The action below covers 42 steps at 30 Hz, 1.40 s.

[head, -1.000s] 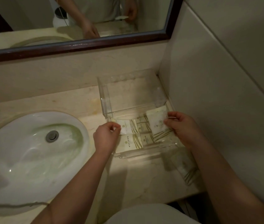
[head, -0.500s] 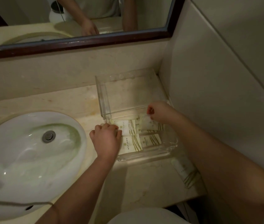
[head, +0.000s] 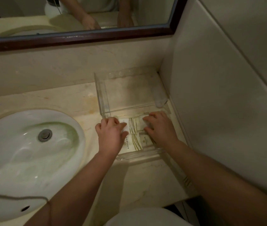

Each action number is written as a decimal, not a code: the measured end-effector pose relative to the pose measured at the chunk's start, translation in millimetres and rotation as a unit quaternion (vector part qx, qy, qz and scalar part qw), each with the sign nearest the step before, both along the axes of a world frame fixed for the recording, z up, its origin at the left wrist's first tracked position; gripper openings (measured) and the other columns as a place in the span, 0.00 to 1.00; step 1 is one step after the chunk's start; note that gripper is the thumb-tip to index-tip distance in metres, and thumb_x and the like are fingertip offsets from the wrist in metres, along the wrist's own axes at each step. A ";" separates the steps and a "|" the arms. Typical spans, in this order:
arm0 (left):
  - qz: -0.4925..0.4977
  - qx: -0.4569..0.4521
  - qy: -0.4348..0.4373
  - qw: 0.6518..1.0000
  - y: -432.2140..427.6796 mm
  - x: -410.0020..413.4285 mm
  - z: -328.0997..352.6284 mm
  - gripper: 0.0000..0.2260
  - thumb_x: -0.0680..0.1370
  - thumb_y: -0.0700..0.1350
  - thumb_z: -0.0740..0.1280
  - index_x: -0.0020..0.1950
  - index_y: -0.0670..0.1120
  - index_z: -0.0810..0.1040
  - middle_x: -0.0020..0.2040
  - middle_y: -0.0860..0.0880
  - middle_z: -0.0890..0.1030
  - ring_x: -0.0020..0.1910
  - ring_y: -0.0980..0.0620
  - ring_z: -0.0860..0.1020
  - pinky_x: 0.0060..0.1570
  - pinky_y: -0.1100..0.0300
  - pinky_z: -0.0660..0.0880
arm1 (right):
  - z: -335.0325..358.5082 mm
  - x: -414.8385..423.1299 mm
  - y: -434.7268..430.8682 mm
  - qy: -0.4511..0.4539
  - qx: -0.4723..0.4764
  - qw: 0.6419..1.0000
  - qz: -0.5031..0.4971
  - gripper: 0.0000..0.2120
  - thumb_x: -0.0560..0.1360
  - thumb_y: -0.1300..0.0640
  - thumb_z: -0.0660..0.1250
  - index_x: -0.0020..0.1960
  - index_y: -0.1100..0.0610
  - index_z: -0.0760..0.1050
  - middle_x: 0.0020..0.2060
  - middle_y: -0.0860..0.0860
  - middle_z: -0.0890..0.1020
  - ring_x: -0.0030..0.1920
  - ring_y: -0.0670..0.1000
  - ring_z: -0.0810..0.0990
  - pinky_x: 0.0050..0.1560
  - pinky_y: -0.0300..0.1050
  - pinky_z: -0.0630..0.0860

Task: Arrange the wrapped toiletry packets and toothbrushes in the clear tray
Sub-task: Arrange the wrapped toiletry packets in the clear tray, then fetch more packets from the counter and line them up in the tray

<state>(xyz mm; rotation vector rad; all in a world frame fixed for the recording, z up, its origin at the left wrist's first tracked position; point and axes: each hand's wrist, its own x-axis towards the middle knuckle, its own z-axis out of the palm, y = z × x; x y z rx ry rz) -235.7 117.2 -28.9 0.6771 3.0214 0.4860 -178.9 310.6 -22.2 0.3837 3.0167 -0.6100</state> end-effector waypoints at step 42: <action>0.256 0.198 -0.087 0.942 -223.5 112.4 21.4 0.20 0.70 0.46 0.61 0.60 0.44 0.78 0.57 0.43 0.79 0.57 0.41 0.75 0.59 0.50 0.71 | 52.8 72.2 -220.7 -0.020 -0.284 0.955 -0.077 0.30 0.68 0.51 0.76 0.63 0.60 0.68 0.53 0.53 0.76 0.54 0.56 0.76 0.47 0.44 0.68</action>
